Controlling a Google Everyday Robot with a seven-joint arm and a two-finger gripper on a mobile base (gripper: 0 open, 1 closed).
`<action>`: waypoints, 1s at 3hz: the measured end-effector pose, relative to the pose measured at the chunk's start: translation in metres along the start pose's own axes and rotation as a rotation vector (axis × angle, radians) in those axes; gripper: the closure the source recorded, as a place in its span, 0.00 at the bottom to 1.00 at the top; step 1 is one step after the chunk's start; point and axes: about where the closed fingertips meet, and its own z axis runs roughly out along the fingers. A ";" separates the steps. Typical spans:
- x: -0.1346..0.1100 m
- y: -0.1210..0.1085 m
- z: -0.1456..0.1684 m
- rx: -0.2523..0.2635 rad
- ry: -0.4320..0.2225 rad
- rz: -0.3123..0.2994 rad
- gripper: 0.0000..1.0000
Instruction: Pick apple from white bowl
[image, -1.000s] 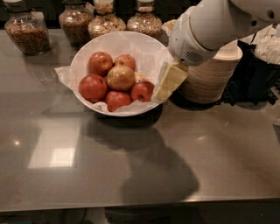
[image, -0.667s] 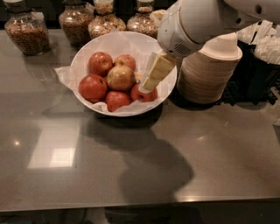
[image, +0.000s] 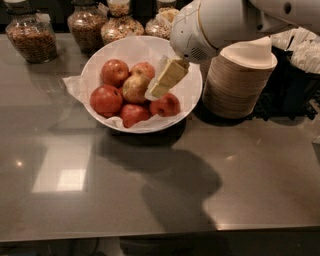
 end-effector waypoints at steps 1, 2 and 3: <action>0.013 0.018 0.010 -0.078 -0.042 0.050 0.02; 0.021 0.031 0.021 -0.141 -0.058 0.082 0.15; 0.021 0.034 0.031 -0.170 -0.051 0.086 0.20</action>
Offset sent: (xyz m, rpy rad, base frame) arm -0.0138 0.0035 -0.0661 0.0691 0.2341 0.0971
